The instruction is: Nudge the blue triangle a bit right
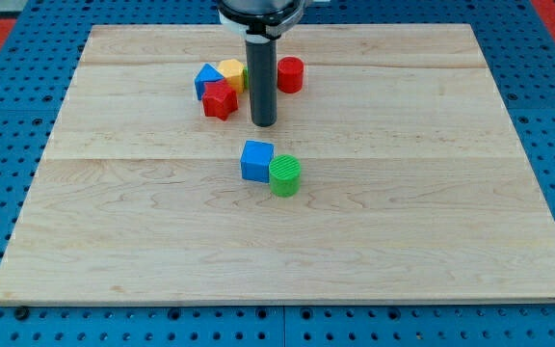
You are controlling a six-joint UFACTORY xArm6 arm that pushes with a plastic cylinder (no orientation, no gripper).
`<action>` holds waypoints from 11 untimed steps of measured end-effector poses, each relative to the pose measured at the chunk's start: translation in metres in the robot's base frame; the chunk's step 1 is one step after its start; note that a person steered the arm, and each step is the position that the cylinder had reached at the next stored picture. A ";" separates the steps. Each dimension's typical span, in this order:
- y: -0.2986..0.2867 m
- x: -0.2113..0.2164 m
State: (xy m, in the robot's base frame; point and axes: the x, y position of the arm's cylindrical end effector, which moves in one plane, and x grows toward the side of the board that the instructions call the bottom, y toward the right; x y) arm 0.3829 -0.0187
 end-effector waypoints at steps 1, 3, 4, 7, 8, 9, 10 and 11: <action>-0.005 0.000; -0.044 0.021; -0.071 0.025; -0.186 -0.001; -0.190 -0.041; -0.189 -0.072; -0.175 -0.089; -0.147 -0.095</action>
State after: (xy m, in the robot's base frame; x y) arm 0.2875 -0.1656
